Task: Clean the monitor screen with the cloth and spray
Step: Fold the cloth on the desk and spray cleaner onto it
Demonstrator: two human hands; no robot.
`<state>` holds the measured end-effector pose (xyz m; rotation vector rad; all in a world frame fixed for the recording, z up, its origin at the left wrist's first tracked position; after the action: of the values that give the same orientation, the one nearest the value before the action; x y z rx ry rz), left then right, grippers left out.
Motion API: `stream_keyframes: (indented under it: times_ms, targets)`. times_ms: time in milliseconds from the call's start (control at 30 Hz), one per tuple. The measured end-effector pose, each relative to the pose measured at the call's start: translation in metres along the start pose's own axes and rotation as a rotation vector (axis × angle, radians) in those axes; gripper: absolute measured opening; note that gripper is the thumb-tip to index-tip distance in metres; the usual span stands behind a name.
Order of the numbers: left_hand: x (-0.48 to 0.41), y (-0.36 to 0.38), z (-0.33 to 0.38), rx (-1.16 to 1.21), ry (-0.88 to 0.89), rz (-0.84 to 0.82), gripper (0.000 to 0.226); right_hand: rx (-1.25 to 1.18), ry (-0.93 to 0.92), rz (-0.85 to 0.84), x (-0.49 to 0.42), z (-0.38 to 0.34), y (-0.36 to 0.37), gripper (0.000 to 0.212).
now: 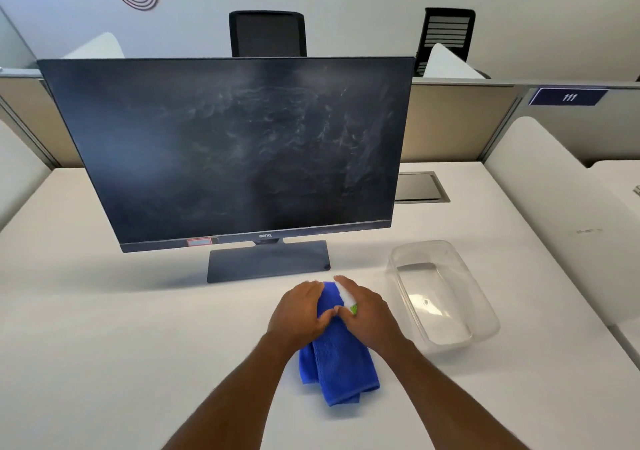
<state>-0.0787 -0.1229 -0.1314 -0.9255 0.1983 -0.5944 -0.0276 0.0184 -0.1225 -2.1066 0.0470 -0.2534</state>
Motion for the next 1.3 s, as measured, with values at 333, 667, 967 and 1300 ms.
stream_keyframes:
  times_ms: [333,667,967,1300]
  targets:
    - [0.010,0.026,-0.014,-0.036,-0.131,-0.207,0.137,0.136,0.028,0.038,0.002,-0.007,0.003,0.049]
    - [0.021,0.026,-0.019,-0.065,-0.216,-0.241,0.144,0.161,0.048,0.086,0.002,-0.012,-0.007,0.052]
    - [0.020,0.027,-0.023,-0.050,-0.229,-0.249,0.146,0.165,0.049,0.135,0.001,-0.017,-0.017,0.042]
    - [0.026,0.026,-0.025,-0.107,-0.161,-0.173,0.137,0.153,-0.024,0.131,0.002,-0.025,-0.024,0.040]
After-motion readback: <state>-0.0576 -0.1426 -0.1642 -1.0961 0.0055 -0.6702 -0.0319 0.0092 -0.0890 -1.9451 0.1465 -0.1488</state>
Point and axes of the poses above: each hand's wrist, its own x-axis away from the middle knuckle, its own y-axis out of the palm, z = x × y, the point moved 5 cm from there along -x, towards the middle knuckle, and after that the axes turned 9 degrees about x, right-handed, at the moved point
